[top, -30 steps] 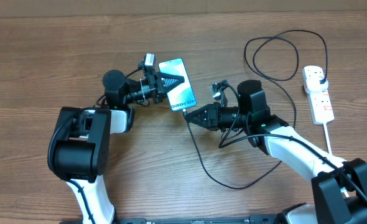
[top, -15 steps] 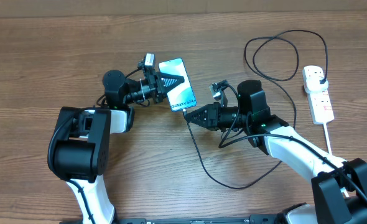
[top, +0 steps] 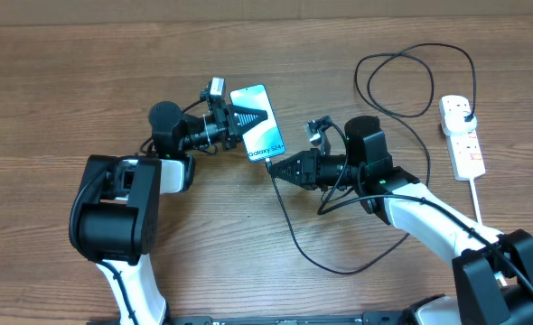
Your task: Plug charger to phone and switch on socket
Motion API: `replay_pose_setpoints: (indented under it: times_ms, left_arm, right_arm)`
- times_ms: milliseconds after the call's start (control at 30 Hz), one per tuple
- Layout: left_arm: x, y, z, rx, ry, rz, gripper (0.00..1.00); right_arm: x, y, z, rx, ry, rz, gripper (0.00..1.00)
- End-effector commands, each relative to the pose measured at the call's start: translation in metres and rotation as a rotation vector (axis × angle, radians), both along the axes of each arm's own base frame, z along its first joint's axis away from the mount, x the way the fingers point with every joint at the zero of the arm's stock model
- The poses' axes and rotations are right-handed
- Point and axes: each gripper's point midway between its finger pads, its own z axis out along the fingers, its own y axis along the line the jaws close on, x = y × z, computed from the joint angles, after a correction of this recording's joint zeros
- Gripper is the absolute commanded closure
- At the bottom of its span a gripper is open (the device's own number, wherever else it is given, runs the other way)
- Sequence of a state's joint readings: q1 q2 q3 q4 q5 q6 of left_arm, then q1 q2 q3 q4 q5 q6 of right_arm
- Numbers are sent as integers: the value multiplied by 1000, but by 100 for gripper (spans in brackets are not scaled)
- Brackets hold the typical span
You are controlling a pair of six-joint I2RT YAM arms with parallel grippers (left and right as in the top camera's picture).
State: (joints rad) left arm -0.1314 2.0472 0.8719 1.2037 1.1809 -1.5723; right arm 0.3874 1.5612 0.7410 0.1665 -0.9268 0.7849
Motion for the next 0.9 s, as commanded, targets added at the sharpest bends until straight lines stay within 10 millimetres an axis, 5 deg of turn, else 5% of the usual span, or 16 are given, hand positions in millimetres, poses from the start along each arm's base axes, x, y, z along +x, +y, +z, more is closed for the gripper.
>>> replay_pose_setpoints:
  times_ms: [0, 867]
  left_arm:
    - [-5, -3, 3, 0, -21, -24, 96]
    - [-5, -3, 2, 5, -31, -24, 96]
  right_arm:
    - [4, -1, 7, 3, -30, -15, 96]
    - [2, 1, 9, 18, -28, 0, 96]
